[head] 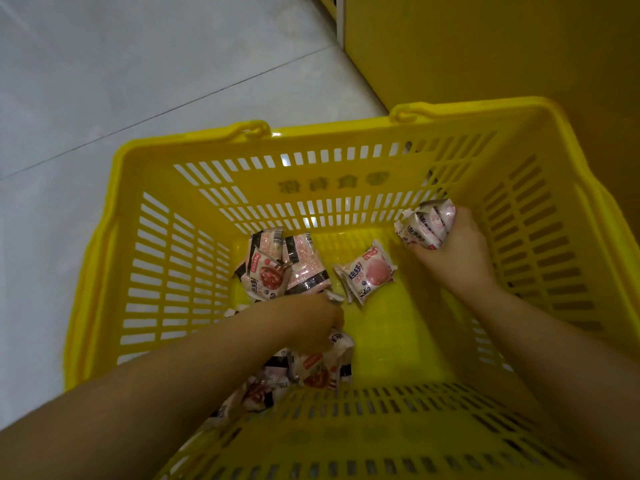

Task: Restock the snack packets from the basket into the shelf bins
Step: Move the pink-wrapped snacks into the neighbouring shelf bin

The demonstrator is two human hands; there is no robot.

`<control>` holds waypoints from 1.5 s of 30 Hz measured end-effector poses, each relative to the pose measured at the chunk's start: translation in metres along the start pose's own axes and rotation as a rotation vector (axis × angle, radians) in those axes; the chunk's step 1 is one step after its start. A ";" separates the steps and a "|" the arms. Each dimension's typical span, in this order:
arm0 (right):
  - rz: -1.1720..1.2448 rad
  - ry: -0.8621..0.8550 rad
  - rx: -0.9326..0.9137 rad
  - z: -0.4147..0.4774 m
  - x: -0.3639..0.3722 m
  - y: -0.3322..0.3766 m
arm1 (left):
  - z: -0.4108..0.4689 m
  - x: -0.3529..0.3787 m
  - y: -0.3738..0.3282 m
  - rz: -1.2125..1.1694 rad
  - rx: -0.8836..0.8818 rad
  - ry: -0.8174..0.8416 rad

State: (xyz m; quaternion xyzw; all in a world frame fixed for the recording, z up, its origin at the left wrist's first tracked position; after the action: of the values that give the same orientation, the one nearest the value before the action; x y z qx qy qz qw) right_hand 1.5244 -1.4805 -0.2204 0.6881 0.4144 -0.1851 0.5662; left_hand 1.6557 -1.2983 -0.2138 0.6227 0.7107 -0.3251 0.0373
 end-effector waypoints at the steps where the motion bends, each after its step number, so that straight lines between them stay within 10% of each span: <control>1: 0.001 0.003 0.002 -0.001 0.001 -0.001 | -0.002 0.005 0.000 -0.014 0.001 0.060; 12: -0.016 -0.008 0.013 -0.004 0.000 -0.002 | -0.003 -0.006 0.017 -0.237 -0.044 -0.064; 22: -0.030 -0.023 0.026 -0.006 0.001 -0.002 | 0.010 -0.044 0.023 -1.305 -0.045 -0.798; 32: -0.028 -0.026 0.026 -0.004 0.002 -0.005 | 0.034 -0.045 0.013 -0.072 -0.263 -0.859; 38: -0.048 -0.026 -0.005 -0.015 0.002 -0.008 | 0.067 -0.039 0.020 -0.025 -0.183 -0.474; 45: -0.118 0.040 -0.019 -0.027 0.010 -0.022 | 0.072 -0.026 0.001 0.006 -0.058 -0.658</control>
State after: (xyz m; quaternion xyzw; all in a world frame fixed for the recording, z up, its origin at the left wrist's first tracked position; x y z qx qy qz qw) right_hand 1.5077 -1.4516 -0.2336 0.6608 0.4670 -0.2004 0.5524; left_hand 1.6366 -1.3574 -0.2589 0.4851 0.6677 -0.4884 0.2834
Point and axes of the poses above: each hand's wrist, its own z-axis towards the middle knuckle, its own x-axis out of the palm, y = z × x, the point moved 5 cm from there along z, towards the middle knuckle, and after that the axes turned 9 degrees about x, right-handed, at the moved point
